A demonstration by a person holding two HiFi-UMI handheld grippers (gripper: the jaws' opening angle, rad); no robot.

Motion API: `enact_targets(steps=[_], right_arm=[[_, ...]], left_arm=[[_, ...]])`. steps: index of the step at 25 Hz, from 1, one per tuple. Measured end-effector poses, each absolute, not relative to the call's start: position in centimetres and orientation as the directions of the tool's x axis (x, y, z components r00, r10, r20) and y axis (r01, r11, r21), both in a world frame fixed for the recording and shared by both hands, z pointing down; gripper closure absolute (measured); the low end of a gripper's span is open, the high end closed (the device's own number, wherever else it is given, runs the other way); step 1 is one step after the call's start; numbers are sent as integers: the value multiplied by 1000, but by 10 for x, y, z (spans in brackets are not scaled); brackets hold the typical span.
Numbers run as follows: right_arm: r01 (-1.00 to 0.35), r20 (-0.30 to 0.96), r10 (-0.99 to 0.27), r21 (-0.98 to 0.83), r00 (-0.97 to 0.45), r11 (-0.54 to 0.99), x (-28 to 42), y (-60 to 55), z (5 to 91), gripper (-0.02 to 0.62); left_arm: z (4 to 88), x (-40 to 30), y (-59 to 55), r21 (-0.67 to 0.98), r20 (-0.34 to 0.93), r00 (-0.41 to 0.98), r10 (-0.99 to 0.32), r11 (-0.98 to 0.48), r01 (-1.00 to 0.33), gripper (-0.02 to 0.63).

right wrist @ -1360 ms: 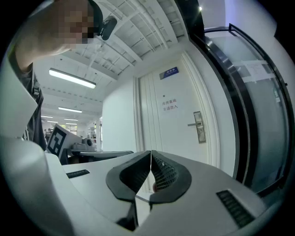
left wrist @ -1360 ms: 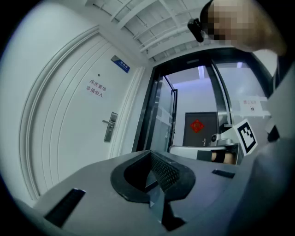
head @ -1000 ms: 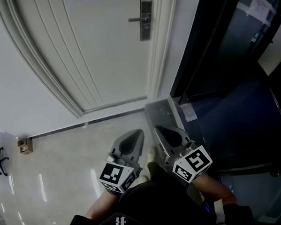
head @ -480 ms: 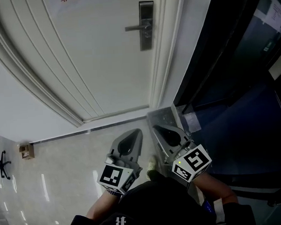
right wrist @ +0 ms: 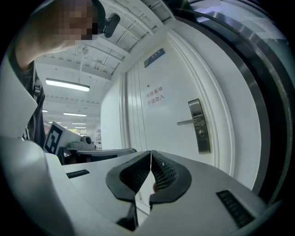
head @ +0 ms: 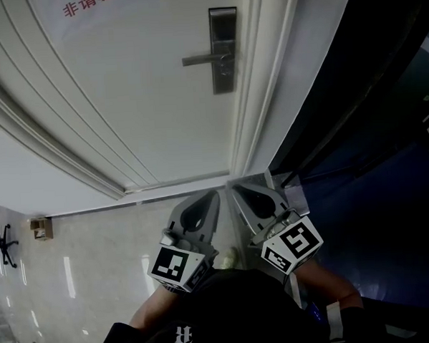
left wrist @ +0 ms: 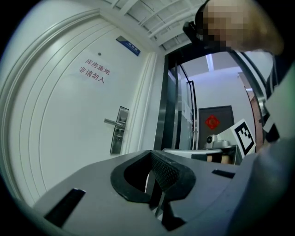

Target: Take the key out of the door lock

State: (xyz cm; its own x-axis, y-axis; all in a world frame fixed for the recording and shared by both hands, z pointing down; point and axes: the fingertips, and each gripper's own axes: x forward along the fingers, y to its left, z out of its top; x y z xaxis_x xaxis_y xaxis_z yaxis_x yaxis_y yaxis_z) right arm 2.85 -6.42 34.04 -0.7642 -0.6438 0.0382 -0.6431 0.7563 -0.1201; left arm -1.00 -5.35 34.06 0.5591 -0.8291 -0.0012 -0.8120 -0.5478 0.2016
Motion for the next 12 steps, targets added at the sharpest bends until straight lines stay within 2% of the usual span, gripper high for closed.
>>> enact_targets(steps=[12], right_arm=[[-663, -21, -682, -212, -731, 718, 36, -160, 337, 580]], left_arm=[[339, -9, -140, 192, -27, 550, -835, -544, -817, 600]])
